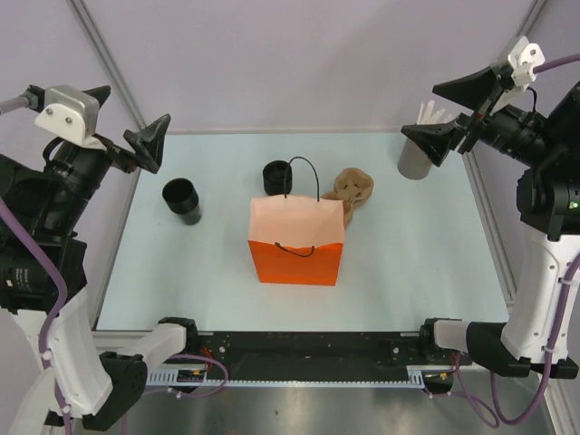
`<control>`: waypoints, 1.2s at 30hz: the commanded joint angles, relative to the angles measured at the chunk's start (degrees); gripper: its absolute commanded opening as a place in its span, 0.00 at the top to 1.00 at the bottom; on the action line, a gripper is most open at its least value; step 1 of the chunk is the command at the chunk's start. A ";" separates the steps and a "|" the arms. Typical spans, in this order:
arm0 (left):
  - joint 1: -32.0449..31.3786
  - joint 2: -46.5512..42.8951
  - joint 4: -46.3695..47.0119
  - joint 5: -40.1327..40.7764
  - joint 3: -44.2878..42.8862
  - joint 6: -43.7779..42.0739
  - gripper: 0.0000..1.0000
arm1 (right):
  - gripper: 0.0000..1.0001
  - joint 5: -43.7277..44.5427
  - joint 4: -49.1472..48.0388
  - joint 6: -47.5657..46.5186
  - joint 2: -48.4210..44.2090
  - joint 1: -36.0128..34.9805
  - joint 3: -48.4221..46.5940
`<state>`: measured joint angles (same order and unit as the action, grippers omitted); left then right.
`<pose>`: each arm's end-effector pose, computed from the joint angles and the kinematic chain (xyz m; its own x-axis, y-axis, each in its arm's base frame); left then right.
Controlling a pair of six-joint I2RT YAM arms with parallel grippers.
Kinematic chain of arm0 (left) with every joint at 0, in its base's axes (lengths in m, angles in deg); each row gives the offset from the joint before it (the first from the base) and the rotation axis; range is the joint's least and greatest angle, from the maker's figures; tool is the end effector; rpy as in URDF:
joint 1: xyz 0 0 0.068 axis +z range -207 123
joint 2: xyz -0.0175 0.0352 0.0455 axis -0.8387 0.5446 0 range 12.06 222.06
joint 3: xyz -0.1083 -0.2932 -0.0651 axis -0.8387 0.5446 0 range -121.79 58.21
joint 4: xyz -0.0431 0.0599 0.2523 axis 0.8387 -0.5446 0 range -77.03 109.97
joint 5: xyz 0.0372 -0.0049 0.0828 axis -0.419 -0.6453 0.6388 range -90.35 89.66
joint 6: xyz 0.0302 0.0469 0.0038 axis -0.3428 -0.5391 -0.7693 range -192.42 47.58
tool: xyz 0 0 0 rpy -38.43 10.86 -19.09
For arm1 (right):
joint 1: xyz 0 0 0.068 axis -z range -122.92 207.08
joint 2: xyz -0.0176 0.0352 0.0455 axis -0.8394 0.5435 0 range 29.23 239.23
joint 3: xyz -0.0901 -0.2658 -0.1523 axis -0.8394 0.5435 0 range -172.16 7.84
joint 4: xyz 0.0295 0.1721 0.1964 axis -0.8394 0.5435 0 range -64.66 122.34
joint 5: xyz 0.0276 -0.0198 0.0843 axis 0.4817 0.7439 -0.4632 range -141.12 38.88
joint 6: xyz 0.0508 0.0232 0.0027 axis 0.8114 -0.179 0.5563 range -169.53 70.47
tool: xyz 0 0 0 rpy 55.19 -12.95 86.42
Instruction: Pack the takeout coffee
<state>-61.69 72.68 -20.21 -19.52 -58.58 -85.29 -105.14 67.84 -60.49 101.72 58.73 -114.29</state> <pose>0.0594 -0.0177 0.6538 0.3548 0.1819 -0.9171 0.3209 0.8976 0.3022 0.1368 0.0272 0.6495 0.2713 -0.1197 -0.9550 -0.7478 0.5986 -0.2874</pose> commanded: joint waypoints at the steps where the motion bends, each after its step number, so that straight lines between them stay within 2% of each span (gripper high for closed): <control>1: 0.21 0.37 0.81 0.90 -0.54 1.70 0.00 | 0.00 -0.21 -0.23 0.15 -0.24 -0.86 0.48; 7: 0.21 0.29 0.81 -1.56 0.42 1.96 0.00 | 0.00 2.60 -1.54 -1.51 -1.29 -1.47 4.78; 14: 0.21 -0.41 0.81 -5.95 4.29 -0.14 0.00 | 0.00 13.93 -6.46 -3.89 -3.14 -5.34 15.85; 18: 0.21 -1.29 0.55 -9.90 9.20 -2.86 0.00 | 0.00 19.38 -11.11 -5.65 -4.28 -7.79 24.37; 24: 0.21 -2.43 1.16 -10.62 17.38 -4.89 0.00 | 0.00 29.83 -16.12 -7.76 -3.94 -11.40 35.02; 28: 0.21 -3.58 1.60 -11.14 22.91 -5.33 0.00 | 0.00 36.96 -19.12 -6.36 -0.17 -12.46 38.19; 32: 0.29 -4.98 1.86 -10.79 28.18 -5.24 0.00 | 0.02 39.34 -20.35 -5.03 5.37 -12.64 38.72; 36: 0.29 -5.78 1.43 -9.65 29.87 -5.86 0.00 | 0.02 42.14 -20.88 -5.74 11.78 -13.69 38.80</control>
<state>-61.69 69.34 -20.28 -29.03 -29.49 -89.51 -68.02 50.29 -66.11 108.56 46.12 -75.84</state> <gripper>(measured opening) 0.996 0.981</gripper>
